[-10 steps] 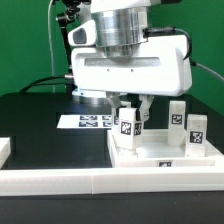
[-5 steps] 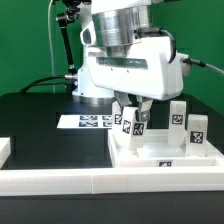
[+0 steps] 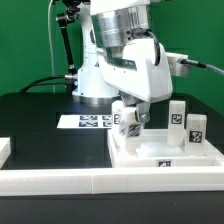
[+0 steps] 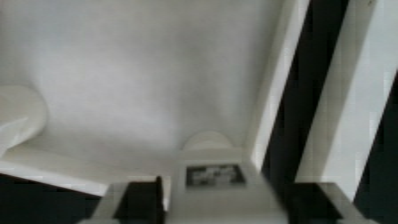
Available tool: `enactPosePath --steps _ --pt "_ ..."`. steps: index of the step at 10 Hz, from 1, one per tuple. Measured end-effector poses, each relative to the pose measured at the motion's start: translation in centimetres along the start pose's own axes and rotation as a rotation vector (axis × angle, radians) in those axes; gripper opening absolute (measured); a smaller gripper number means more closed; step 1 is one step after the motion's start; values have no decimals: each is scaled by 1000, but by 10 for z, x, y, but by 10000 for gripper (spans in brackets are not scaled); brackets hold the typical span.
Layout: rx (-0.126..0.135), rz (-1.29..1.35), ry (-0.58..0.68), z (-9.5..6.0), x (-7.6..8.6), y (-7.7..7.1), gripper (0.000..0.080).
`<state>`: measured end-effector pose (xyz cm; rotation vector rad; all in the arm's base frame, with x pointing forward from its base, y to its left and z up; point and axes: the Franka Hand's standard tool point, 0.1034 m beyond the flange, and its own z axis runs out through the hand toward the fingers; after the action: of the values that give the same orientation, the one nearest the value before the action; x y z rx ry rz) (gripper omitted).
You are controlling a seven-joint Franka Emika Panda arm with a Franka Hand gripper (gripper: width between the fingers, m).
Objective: Assemble square table
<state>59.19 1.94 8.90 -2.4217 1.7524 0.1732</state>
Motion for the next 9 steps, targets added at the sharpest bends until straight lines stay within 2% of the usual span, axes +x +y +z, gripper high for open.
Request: enactPosePath --steps 1,2,3,9 --pt "-20 -48 -14 -2 0 0 531" --pt "-28 -128 -19 -3 -1 -1 531" --pt "-28 -228 -22 -2 -3 -2 624" --pt "-22 -670 -28 -2 -3 -2 649"
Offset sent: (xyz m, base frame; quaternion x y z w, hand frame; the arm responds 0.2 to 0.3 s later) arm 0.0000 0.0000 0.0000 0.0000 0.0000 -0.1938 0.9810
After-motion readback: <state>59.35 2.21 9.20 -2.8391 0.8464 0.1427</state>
